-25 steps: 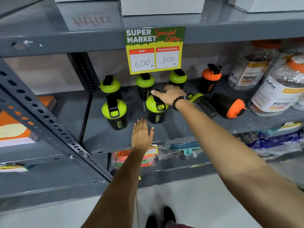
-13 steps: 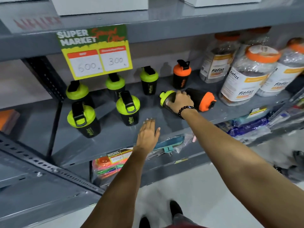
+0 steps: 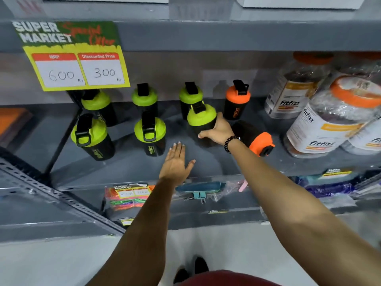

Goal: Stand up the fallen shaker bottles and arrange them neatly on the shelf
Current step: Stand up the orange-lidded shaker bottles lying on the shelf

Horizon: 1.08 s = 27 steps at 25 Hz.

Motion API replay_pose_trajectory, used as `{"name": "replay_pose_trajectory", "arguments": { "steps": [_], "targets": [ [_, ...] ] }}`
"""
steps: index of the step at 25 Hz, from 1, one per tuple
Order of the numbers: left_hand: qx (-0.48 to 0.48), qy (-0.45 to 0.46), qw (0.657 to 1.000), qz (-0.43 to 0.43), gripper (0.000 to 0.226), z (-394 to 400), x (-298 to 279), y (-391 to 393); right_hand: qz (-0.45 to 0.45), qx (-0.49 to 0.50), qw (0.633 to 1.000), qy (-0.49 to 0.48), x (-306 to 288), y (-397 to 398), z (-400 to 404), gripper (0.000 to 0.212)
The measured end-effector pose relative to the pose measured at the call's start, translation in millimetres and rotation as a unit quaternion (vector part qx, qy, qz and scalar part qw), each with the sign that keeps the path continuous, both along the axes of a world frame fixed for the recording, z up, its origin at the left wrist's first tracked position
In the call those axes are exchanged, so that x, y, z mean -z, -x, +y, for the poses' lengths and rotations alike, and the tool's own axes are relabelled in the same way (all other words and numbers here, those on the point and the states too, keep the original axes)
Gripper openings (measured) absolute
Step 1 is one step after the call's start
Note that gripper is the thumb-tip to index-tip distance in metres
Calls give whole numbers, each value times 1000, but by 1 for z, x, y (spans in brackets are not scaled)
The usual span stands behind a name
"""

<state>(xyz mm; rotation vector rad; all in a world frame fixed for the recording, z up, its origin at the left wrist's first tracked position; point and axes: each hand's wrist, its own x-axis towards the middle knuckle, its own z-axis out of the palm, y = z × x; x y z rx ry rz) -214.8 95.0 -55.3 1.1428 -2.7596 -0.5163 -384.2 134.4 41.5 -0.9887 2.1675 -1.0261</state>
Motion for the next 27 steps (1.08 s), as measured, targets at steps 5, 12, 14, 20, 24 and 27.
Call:
{"name": "replay_pose_trajectory", "arguments": {
  "steps": [5, 12, 14, 20, 24, 27],
  "targets": [
    [0, -5, 1000, -9, 70, -1, 1, 0, -89, 28, 994, 52, 25, -5, 8, 87],
    [3, -6, 1000, -1, 69, -1, 1, -1, -103, 174, 968, 150, 2, 12, 18, 53],
    [3, -5, 1000, 5, 69, -1, 0, -1, -42, 235, 951, 199, -20, 11, 10, 25],
    [4, -12, 1000, 16, 69, -1, 0, -2, 272, -19, 951, -149, -57, -12, -25, 32],
    [7, -14, 1000, 21, 69, -2, 0, -3, 253, -90, 953, -139, -62, -13, -25, 43],
    [8, -14, 1000, 21, 69, -2, 0, -3, 239, -99, 962, -84, -63, -14, -16, 54]
  ]
}}
